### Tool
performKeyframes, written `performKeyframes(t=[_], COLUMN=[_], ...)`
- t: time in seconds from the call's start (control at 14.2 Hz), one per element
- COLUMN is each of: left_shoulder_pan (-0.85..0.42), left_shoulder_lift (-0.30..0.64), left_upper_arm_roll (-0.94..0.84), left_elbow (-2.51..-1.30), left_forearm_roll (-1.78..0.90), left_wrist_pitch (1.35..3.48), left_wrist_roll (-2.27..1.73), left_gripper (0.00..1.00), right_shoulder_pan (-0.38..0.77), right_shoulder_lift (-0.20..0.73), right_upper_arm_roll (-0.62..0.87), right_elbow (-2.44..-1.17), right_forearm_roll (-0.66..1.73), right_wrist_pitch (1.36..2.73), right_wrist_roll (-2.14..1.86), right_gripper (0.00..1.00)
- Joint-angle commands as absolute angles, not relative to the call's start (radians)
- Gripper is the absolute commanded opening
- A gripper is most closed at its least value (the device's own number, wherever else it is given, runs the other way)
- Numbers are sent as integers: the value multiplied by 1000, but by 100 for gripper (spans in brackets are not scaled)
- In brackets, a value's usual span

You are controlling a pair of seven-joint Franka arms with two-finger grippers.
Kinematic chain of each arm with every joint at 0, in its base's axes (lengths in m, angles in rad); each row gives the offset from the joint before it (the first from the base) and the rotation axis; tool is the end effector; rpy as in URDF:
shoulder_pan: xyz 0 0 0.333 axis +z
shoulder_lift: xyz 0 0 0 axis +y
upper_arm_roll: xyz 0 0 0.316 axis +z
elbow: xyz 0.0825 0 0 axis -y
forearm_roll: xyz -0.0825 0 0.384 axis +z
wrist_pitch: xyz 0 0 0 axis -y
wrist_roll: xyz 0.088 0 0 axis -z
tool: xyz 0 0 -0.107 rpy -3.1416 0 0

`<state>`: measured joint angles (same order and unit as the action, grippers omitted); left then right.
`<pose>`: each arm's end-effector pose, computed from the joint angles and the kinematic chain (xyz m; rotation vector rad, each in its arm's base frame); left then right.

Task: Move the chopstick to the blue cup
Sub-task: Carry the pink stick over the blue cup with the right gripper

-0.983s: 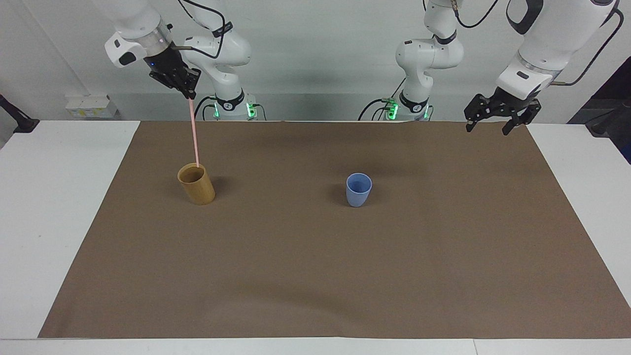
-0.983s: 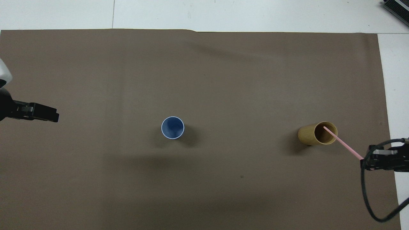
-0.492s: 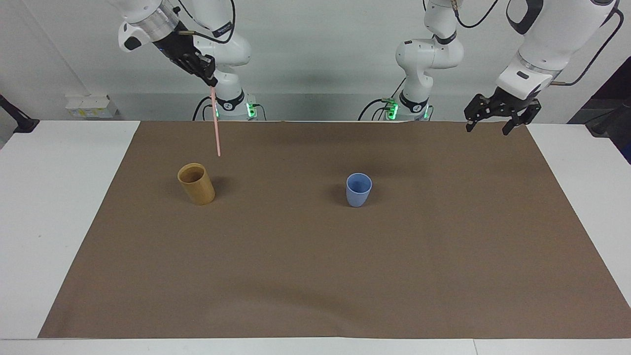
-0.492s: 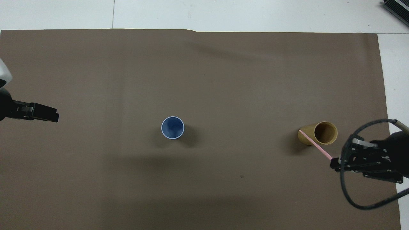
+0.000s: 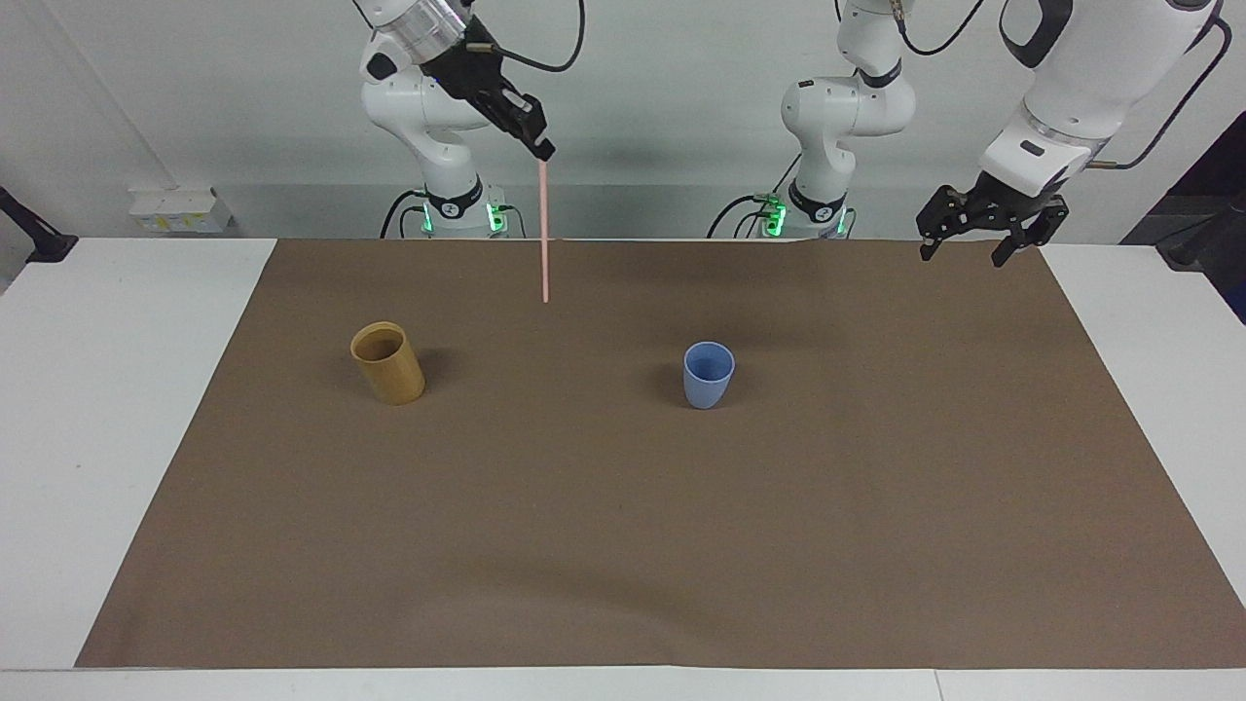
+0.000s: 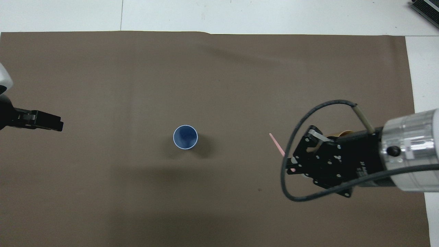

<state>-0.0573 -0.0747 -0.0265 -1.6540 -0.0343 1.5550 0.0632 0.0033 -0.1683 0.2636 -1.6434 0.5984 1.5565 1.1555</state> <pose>0.5265 -0.0485 0.6244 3.1009 -0.2284 -0.0383 0.4623 0.2040 0.6906 -2.4036 1.1002 0.4151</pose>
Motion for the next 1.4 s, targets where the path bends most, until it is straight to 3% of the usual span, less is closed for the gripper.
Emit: performKeyframes(t=[0.0,0.28,0.63,1.33], left_shoulder_pan=[-41,-41,-40,-41], left_shoulder_lift=[-83,-81,-83,-83], left_upper_arm_roll=[-38,-38,-38,-38], left_elbow=[-1647,-1647,-1647,-1647], left_forearm_roll=[-23,-23,-23,-23], left_wrist_pitch=[1543,1543,1543,1543], left_wrist_roll=[75,75,75,75], left_gripper=[100,100,100,100], right_shoulder_pan=[-5,18,164,245], right_shoulder_lift=[-77,3,100,207], right_upper_arm_roll=[311,367,368,370], right_elbow=[-1573,-1534,-1528,-1551], right_forearm_roll=[702,733,721,638], right_wrist_pitch=[1618,1681,1844,2012], right_wrist_roll=[1314,1460,1577,1615], right_gripper=[0,0,0,0])
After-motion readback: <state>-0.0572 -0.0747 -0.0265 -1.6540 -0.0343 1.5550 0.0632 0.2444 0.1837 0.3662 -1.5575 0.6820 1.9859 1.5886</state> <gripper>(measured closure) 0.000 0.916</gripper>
